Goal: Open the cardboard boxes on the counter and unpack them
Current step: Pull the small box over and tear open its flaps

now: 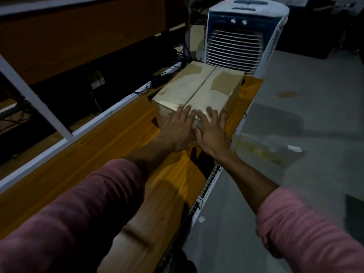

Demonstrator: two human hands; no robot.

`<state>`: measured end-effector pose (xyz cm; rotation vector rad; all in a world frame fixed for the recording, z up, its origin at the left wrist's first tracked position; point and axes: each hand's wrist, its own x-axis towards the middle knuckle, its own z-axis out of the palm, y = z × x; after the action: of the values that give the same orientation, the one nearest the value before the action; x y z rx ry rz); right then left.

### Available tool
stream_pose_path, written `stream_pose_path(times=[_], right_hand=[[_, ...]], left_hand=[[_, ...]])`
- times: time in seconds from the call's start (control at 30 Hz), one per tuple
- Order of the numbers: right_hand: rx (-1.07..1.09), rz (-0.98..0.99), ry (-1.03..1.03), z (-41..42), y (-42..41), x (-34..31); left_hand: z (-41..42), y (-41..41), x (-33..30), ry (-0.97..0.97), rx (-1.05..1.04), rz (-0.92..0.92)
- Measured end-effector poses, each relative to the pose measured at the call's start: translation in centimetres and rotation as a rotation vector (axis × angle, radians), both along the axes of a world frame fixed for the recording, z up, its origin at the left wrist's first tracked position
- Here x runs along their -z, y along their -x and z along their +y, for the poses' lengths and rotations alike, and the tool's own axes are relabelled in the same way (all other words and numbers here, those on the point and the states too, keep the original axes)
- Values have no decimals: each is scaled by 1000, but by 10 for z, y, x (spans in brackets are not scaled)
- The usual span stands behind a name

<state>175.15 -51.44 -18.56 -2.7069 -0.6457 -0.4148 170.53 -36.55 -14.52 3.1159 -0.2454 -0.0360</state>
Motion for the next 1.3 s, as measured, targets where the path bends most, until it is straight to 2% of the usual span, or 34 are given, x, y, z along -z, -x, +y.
stream_pose_path(times=[0.23,0.37,0.47,0.57,0.67,0.7,0.8,0.97,1.1,1.3], right_hand=[[-71,-33,-204,11,66,13],[-130,-78,-185,16,120,28],[-229,-104,-189,17,162,49],[-228,-125,-425,16,197,52],[-39,-22,-753,15,222,32],[-3,29,-813,15,228,24],[-41,79,-836,26,248,-4],[-161,135,-751,66,284,-28],[-207,124,-741,79,308,-23],[-182,148,-653,73,322,-21]], left_hand=[[7,68,28,53,-54,-193],[16,123,41,26,-68,-207],[28,162,45,122,-94,-286],[39,198,38,260,-188,-496],[45,230,13,454,-269,-861],[45,240,2,502,-235,-912],[50,265,-24,452,-124,-770],[68,305,-18,188,-187,-486],[76,344,-3,218,-265,-453],[80,355,-27,148,-275,-416]])
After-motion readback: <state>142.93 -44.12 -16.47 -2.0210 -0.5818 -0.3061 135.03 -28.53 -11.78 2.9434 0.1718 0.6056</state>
